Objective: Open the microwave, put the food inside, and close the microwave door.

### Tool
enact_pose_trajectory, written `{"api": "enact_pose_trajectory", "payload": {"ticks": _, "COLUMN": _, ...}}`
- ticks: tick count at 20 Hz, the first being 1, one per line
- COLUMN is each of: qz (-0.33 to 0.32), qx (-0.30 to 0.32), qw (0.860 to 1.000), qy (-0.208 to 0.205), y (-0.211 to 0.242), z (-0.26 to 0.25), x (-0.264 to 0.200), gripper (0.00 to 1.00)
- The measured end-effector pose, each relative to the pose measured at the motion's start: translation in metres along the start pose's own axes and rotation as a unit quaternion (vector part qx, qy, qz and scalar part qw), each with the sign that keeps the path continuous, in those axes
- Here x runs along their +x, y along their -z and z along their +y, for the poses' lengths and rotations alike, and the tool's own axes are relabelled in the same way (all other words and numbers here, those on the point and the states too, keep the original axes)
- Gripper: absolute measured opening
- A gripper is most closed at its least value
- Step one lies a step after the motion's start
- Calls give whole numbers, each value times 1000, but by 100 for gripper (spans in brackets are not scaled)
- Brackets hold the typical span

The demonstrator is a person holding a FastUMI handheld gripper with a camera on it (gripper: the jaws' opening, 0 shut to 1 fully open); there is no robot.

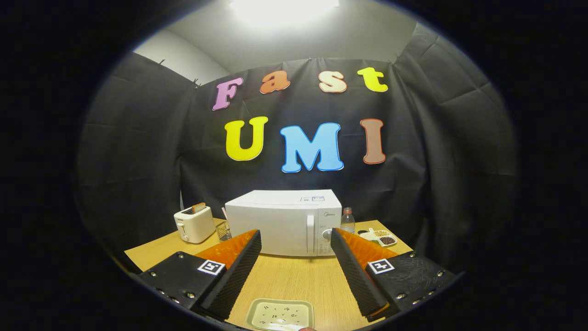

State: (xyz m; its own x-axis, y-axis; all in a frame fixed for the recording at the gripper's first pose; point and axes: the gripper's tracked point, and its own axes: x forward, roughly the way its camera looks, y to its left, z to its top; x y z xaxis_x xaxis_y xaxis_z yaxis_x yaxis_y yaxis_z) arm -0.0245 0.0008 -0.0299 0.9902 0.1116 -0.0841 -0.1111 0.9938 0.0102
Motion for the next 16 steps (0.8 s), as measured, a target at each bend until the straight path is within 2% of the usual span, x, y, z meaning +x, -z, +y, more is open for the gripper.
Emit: {"api": "enact_pose_trajectory", "payload": {"ticks": 16, "qz": -14, "qx": 2, "qw": 1000, "qy": 7, "y": -6, "z": -1, "x": -13, "gripper": 98}}
